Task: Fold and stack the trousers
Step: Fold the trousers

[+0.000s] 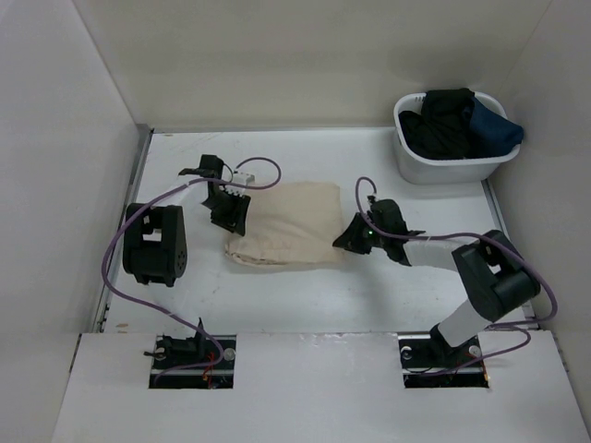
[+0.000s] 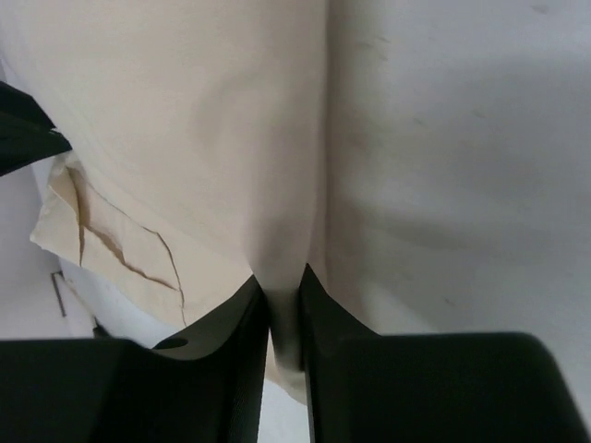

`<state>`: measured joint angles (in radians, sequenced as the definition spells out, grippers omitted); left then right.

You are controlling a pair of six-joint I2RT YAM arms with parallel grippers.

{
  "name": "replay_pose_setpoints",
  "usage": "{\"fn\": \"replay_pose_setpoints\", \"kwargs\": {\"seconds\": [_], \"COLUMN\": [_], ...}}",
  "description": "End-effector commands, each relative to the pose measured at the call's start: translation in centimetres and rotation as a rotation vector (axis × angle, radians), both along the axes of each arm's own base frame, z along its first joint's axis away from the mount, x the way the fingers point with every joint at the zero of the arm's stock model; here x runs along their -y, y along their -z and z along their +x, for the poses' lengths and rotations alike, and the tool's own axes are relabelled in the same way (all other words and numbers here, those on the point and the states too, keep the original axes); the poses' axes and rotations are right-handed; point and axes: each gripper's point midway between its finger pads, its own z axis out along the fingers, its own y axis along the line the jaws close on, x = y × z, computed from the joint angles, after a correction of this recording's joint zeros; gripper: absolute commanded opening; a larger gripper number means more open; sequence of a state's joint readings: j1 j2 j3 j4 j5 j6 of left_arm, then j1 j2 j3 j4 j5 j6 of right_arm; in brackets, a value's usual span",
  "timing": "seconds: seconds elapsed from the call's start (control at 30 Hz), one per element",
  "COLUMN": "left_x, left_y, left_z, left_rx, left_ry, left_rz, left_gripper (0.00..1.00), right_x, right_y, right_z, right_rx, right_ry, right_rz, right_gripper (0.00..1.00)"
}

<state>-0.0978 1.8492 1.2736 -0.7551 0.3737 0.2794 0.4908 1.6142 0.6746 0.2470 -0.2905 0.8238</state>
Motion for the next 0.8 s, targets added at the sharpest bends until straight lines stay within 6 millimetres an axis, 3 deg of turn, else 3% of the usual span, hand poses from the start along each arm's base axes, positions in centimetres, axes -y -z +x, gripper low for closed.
{"fn": "replay_pose_setpoints", "kwargs": {"seconds": [0.0, 0.13, 0.23, 0.3, 0.37, 0.4, 0.43, 0.47, 0.5, 0.57, 0.63, 0.77], "left_x": [2.2, 5.0, 6.7, 7.3, 7.4, 7.2, 7.0, 6.8, 6.5, 5.7, 5.1, 4.1], "left_y": [-0.6, -1.6, -1.9, -2.0, -2.0, -1.9, -2.0, -2.0, -2.1, -2.4, -2.6, -3.0], "left_z": [-0.6, -2.7, -4.2, -4.5, -4.1, -3.7, -3.4, -3.1, -2.7, -2.1, -1.7, -1.1], "left_rx": [0.041, 0.045, 0.057, 0.080, 0.104, 0.111, 0.115, 0.115, 0.122, 0.139, 0.152, 0.168], "left_ry": [0.052, 0.109, 0.166, 0.188, 0.194, 0.185, 0.176, 0.169, 0.159, 0.146, 0.131, 0.101], "left_rz": [-0.035, -0.110, -0.120, -0.118, -0.111, -0.102, -0.095, -0.089, -0.084, -0.065, -0.051, -0.046], "left_gripper": [0.39, 0.40, 0.41, 0.42, 0.42, 0.42, 0.42, 0.42, 0.42, 0.42, 0.42, 0.43], "right_x": [2.3, 6.1, 8.4, 9.4, 9.5, 9.3, 9.2, 9.1, 9.1, 8.5, 7.5, 6.4], "right_y": [-2.4, -2.1, -2.3, -2.5, -2.7, -2.9, -3.1, -3.5, -3.9, -4.6, -3.9, -0.1], "right_z": [0.6, -0.7, -1.4, -1.7, -2.1, -2.2, -2.2, -1.9, -1.4, -0.2, 0.7, 1.2], "right_rx": [0.053, 0.004, 0.004, 0.008, 0.014, 0.025, 0.037, 0.055, 0.079, 0.118, 0.110, 0.010], "right_ry": [0.064, 0.112, 0.135, 0.140, 0.117, 0.098, 0.083, 0.078, 0.074, 0.047, 0.016, -0.015], "right_rz": [0.086, 0.113, 0.100, 0.080, 0.068, 0.071, 0.072, 0.071, 0.069, 0.069, 0.055, 0.029], "right_gripper": [0.21, 0.21, 0.12, 0.05, 0.06, 0.10, 0.24, 0.47, 0.60, 0.75, 0.95, 0.98]}}
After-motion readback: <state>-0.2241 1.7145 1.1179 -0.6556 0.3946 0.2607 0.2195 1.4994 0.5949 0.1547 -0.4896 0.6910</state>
